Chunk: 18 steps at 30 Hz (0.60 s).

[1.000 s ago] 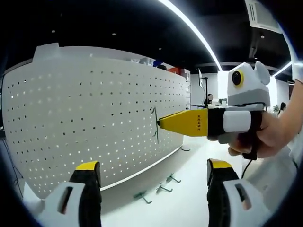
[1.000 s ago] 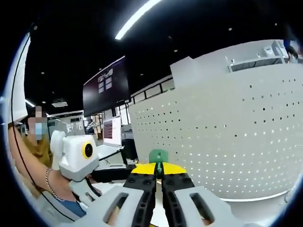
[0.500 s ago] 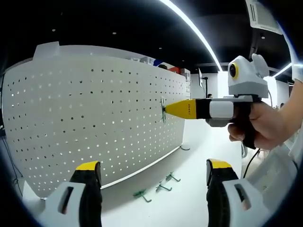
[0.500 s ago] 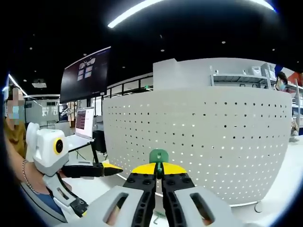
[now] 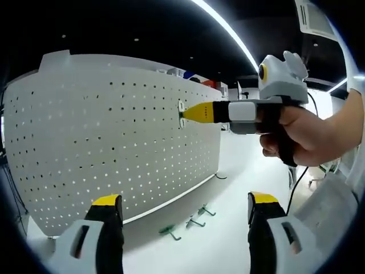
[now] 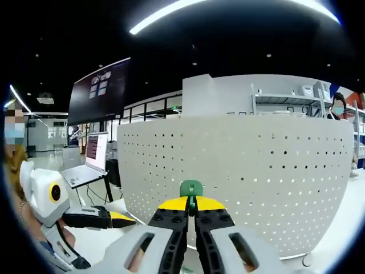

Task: Insert the hook assembly into the mounting plate slot until the hook locks in place.

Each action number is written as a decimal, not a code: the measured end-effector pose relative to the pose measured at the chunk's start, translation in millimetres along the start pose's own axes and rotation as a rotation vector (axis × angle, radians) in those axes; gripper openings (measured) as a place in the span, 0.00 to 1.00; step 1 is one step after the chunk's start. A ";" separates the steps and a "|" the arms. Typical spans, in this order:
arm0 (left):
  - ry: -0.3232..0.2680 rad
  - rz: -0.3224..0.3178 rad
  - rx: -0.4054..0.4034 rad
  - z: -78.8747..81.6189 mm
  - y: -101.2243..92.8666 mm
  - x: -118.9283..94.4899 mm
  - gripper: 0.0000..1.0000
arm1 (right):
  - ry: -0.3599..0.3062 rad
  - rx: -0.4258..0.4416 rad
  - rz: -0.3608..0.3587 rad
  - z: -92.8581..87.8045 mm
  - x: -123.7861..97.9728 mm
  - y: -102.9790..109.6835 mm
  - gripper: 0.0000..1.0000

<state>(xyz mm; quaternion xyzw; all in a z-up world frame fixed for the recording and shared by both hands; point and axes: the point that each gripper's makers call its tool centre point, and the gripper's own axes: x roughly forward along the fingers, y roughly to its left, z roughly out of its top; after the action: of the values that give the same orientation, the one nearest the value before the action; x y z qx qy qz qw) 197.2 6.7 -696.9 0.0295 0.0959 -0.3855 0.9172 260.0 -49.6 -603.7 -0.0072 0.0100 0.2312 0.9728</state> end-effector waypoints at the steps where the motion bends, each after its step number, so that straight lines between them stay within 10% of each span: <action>1: -0.001 -0.001 -0.002 -0.6 -0.2 -0.9 0.93 | -0.004 -0.002 -0.002 1.7 1.6 -0.9 0.00; 18: 0.025 -0.006 -0.001 -16.6 -1.8 -12.2 0.92 | -0.043 -0.025 -0.048 30.5 31.6 -20.5 0.00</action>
<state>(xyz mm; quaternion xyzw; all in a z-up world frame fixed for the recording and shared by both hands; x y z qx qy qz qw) 185.0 16.1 -710.7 0.0337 0.1074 -0.3876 0.9149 297.9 -53.1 -573.7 -0.0144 -0.0139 0.2079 0.9779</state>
